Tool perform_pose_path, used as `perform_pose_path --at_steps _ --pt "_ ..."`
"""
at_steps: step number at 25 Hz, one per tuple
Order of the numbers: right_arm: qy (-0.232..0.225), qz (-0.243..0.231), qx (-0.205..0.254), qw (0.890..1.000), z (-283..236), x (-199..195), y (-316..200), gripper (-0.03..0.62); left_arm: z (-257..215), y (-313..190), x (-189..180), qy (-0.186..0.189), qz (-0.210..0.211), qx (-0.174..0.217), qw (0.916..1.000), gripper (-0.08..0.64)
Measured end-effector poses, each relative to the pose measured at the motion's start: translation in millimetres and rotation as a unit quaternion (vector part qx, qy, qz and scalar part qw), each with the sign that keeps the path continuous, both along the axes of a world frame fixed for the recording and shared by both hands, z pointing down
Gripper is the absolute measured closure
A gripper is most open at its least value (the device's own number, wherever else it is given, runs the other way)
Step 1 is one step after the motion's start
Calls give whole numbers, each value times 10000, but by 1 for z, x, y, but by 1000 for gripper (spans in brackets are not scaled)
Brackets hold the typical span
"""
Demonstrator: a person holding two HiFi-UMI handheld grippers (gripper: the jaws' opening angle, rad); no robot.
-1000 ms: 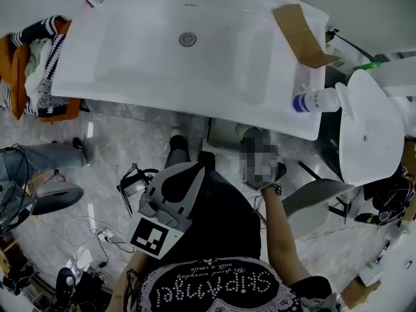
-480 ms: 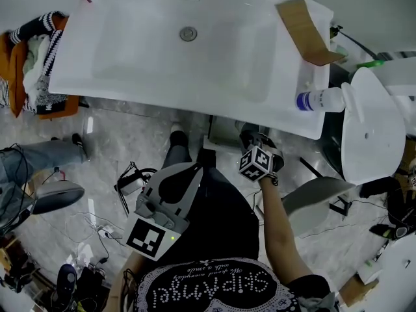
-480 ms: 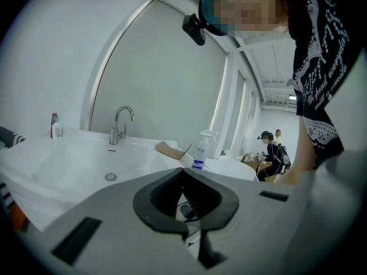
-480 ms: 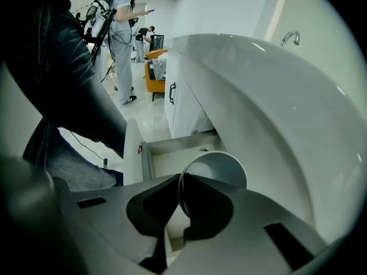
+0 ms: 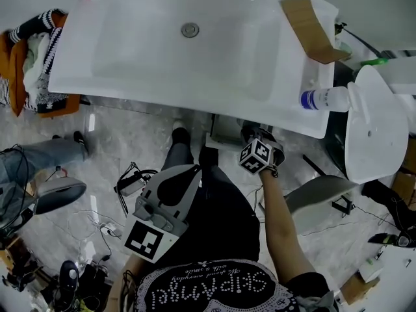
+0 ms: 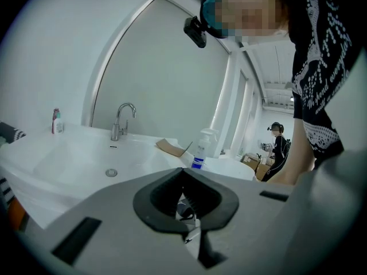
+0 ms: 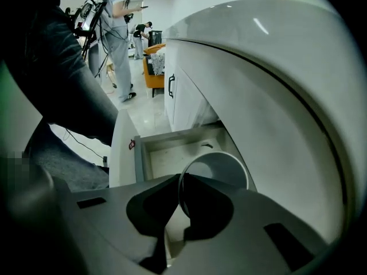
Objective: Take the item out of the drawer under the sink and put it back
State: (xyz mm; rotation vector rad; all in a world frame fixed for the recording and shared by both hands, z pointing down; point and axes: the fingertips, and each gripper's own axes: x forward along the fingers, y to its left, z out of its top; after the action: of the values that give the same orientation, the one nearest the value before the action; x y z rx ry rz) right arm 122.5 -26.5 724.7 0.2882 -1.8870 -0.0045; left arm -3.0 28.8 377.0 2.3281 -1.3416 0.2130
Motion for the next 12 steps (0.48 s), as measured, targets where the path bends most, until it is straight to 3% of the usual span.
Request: perform_pose_path --at_steps 12 --pt "174 -12 -123 9998 24 -5 -8 568 9 5 -2 53 40 -166 9998 560"
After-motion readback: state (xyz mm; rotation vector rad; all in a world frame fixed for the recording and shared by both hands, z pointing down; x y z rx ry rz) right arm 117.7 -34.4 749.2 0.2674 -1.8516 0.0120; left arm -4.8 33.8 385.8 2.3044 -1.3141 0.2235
